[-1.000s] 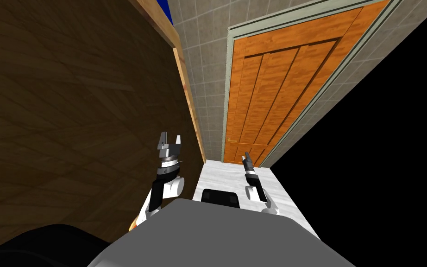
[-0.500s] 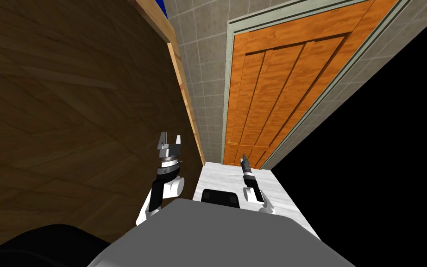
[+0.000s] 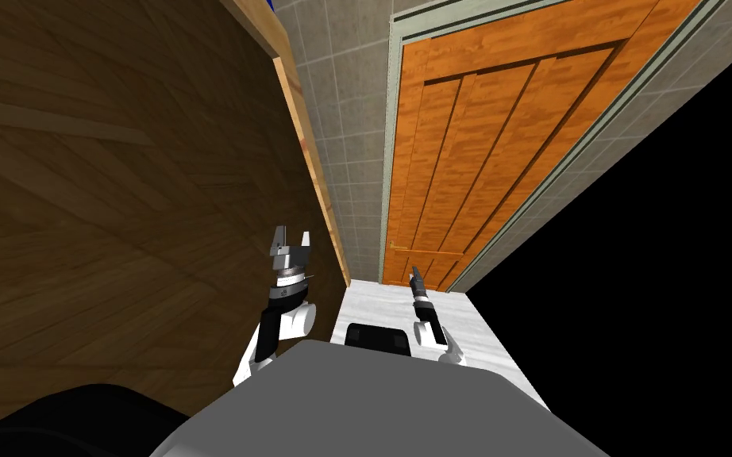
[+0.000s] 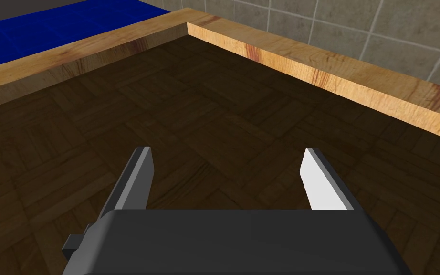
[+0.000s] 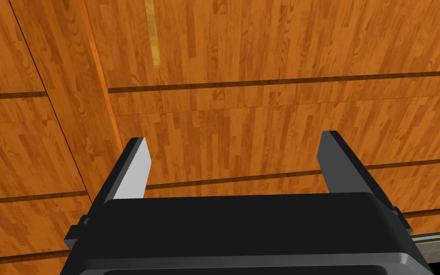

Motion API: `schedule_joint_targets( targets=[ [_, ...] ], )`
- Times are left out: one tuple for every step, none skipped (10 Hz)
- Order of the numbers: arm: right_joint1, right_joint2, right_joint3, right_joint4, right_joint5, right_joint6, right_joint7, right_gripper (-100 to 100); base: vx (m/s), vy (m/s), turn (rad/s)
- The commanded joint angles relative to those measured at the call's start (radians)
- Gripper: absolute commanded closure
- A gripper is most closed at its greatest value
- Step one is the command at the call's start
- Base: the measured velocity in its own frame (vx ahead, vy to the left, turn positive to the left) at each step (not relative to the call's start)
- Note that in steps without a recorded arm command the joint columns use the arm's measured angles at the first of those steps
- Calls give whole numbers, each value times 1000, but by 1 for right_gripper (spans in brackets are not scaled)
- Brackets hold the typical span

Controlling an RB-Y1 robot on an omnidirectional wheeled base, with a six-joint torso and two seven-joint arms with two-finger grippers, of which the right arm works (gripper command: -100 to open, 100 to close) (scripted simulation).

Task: Pull the door open

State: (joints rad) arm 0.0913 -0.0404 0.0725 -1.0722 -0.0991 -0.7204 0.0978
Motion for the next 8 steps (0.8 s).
schedule_joint_targets(
  targets=[
    [-11, 5, 0, 32, -1, -6, 1, -100, 85, -9, -28],
    [-16, 10, 1, 50, -2, -8, 3, -100, 89, -1, -23],
    [-22, 15, 2, 67, -2, -10, 5, -100, 90, 18, -28],
    [-32, 24, 3, 99, -3, -13, 9, -100, 122, 14, -46],
    [-41, 34, 4, 126, -4, -17, 13, -100, 145, 20, -57],
    [-50, 44, 5, 153, -5, -20, 16, -100, 179, 33, -59],
    [-50, 44, 5, 153, -5, -20, 16, -100, 124, 24, -16],
    [-57, 53, 6, 175, -6, -23, 19, -100, 105, 21, -28]
  ],
)
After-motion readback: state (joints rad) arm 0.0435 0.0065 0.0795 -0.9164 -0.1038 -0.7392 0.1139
